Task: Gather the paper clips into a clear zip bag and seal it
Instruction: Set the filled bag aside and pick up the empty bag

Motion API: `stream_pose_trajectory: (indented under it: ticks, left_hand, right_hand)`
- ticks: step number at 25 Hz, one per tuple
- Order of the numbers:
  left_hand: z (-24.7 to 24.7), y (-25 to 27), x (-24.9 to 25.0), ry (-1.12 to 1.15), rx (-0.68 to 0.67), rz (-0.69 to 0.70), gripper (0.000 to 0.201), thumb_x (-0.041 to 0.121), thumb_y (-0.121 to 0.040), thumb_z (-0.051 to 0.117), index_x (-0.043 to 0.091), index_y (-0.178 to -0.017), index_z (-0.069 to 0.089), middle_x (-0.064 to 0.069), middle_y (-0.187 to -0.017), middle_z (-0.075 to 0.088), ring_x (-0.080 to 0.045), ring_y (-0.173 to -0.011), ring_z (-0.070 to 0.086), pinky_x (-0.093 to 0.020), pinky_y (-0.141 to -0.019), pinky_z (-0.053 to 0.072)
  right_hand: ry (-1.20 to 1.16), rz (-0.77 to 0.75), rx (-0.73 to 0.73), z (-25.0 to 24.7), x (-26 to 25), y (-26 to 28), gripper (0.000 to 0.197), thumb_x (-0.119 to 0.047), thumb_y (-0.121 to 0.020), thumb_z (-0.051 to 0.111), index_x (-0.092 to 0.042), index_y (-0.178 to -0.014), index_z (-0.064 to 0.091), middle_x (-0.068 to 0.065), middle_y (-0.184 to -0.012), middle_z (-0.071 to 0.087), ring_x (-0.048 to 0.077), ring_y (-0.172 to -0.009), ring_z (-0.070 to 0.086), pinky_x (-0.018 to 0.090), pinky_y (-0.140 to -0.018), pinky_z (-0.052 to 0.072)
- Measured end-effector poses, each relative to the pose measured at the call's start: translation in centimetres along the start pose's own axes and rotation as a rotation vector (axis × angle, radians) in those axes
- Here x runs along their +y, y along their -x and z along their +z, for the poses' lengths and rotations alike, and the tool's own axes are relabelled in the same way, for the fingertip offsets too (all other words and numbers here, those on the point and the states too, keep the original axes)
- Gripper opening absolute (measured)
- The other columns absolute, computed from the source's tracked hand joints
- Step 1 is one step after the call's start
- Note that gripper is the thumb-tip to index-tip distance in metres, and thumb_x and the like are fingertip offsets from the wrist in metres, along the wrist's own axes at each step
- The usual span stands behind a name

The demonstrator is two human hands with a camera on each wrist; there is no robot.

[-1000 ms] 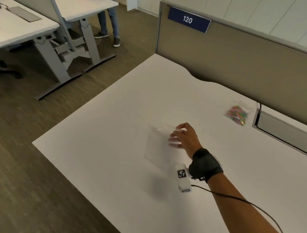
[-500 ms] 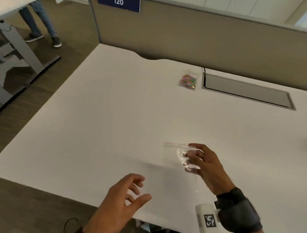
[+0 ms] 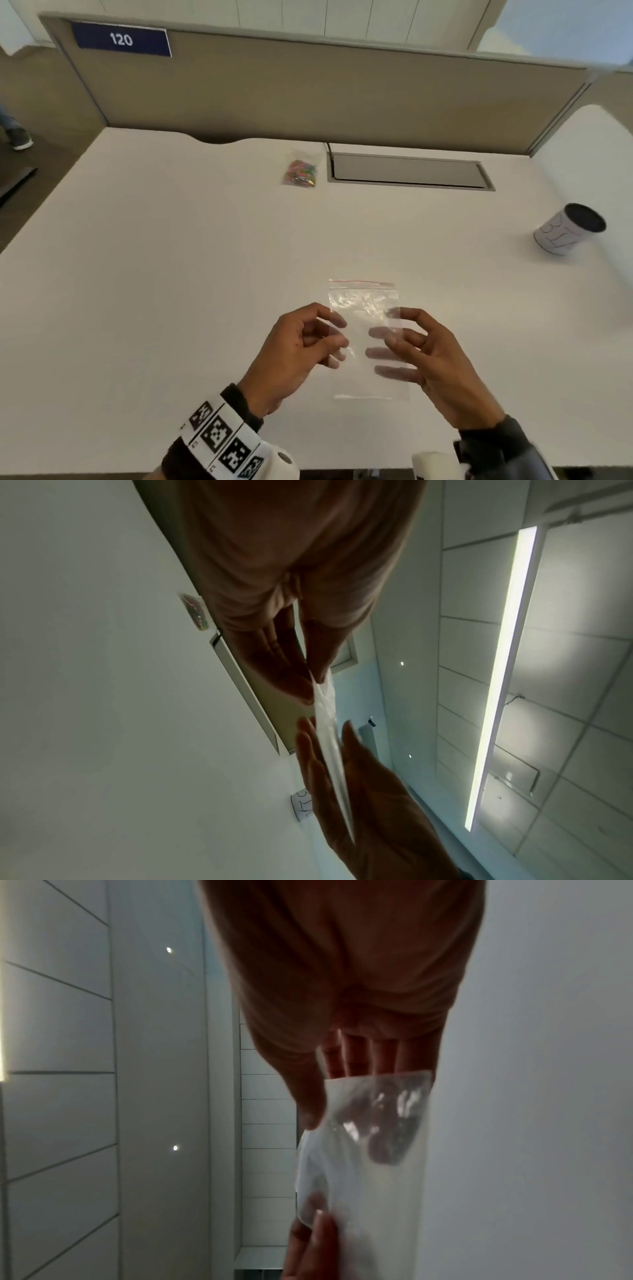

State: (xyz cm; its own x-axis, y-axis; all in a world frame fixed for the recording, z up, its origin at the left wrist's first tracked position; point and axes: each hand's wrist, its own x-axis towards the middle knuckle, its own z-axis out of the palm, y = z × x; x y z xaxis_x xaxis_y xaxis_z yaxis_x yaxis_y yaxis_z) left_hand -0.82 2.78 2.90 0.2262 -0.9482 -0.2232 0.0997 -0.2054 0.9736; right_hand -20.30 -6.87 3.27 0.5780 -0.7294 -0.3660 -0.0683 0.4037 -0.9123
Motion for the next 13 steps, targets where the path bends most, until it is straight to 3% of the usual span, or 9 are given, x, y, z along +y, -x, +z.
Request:
stream_pose_trajectory:
  ticks: [3, 6, 7, 9, 11, 13]
  left_hand:
    - [3.2, -2.0, -0.1, -0.020, 0.022, 0.037, 0.010, 0.003, -0.088, 0.061, 0.011, -0.091, 0.066, -0.016, -0.090, 0.070, -0.029, -0.075, 0.070, -0.032, -0.067, 0.057]
    - [7.0, -3.5, -0.2, -0.127, 0.060, 0.091, 0.031, -0.009, -0.089, 0.047, 0.010, -0.084, 0.072, -0.002, -0.090, 0.072, -0.022, -0.080, 0.070, -0.023, -0.073, 0.056]
    - [8.4, -3.9, -0.1, -0.159, 0.074, 0.102, 0.036, -0.011, -0.089, 0.045, 0.011, -0.082, 0.074, 0.000, -0.092, 0.072, -0.018, -0.083, 0.070, -0.023, -0.076, 0.056]
    - [10.7, -4.8, 0.1, -0.198, 0.100, 0.128, 0.039, -0.011, -0.089, 0.044, 0.011, -0.082, 0.076, 0.003, -0.096, 0.071, -0.014, -0.088, 0.069, -0.021, -0.078, 0.055]
    - [12.8, -5.7, 0.1, -0.229, 0.113, 0.133, 0.038, -0.010, -0.089, 0.045, 0.011, -0.084, 0.076, 0.003, -0.101, 0.070, -0.011, -0.091, 0.068, -0.018, -0.077, 0.055]
    - [14.9, -6.1, 0.2, -0.224, 0.095, 0.144, 0.035, -0.007, -0.090, 0.048, 0.014, -0.089, 0.076, 0.006, -0.105, 0.070, -0.009, -0.095, 0.067, -0.020, -0.080, 0.055]
  right_hand:
    - [0.046, -0.052, 0.071, -3.8, -0.1, 0.6, 0.012, 0.005, -0.087, 0.058, -0.002, -0.097, 0.060, 0.021, -0.103, 0.071, 0.037, -0.083, 0.072, 0.033, -0.064, 0.058]
    - [0.021, -0.068, 0.103, -7.9, -0.1, 0.9, 0.024, 0.014, -0.091, 0.044, 0.002, -0.081, 0.062, 0.018, -0.107, 0.071, 0.027, -0.082, 0.073, 0.023, -0.061, 0.055]
    - [0.001, -0.053, 0.114, -9.1, -0.3, 0.9, 0.028, 0.011, -0.093, 0.040, 0.001, -0.083, 0.064, 0.016, -0.108, 0.071, 0.026, -0.086, 0.072, 0.023, -0.062, 0.055]
    - [-0.107, -0.013, 0.127, -11.4, -0.5, 0.9, 0.025, -0.003, -0.096, 0.041, -0.004, -0.101, 0.065, 0.012, -0.111, 0.071, 0.028, -0.091, 0.070, 0.026, -0.065, 0.056]
    - [-0.230, 0.022, 0.113, -13.5, -0.7, 1.0, 0.027, -0.023, -0.094, 0.049, -0.013, -0.118, 0.059, 0.011, -0.112, 0.071, 0.030, -0.093, 0.068, 0.032, -0.069, 0.058]
    - [-0.209, 0.051, 0.101, -15.7, -0.3, 0.9, 0.036, -0.026, -0.085, 0.062, -0.017, -0.120, 0.056, 0.012, -0.103, 0.073, 0.031, -0.091, 0.070, 0.033, -0.071, 0.059]
